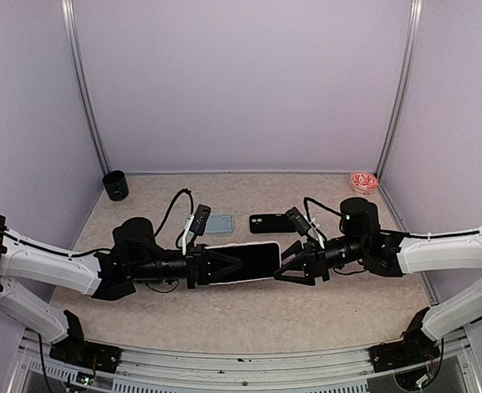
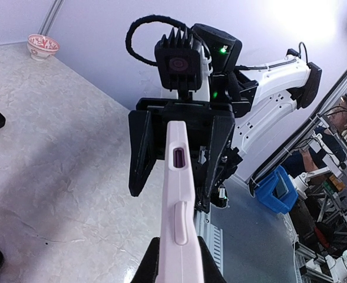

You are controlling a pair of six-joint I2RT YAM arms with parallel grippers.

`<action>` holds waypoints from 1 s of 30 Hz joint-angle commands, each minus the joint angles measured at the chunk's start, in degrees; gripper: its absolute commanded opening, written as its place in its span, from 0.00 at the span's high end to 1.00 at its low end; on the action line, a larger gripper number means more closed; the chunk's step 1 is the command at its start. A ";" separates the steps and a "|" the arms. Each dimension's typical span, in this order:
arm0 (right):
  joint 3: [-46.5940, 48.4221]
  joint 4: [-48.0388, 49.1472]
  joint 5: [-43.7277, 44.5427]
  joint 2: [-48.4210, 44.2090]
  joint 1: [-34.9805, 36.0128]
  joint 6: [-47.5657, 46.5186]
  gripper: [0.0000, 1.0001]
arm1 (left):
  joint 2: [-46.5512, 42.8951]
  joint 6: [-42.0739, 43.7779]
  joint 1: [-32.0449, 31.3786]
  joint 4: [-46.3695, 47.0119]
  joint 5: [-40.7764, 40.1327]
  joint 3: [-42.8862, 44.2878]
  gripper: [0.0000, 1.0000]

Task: Put the phone into the phone case
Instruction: Press the corner of the phone case at the bottom left corner of the phone case.

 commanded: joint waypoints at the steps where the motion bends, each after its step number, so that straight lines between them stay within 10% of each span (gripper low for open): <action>1: -0.10 2.35 -1.90 0.69 0.38 1.14 0.44 | -2.47 0.89 -0.28 5.43 -0.91 0.11 1.00; 15: 0.26 3.65 -1.48 2.21 0.58 2.64 1.00 | -1.45 0.72 -0.75 6.12 -1.60 -0.64 1.00; 24: 0.77 -1.05 2.57 1.46 0.59 0.09 1.00 | -1.40 0.98 -0.80 5.38 -2.55 -0.94 1.00; 30: 1.89 -7.67 4.96 -1.80 0.62 -5.29 0.65 | -1.19 1.12 -0.77 4.63 -2.39 -0.79 1.00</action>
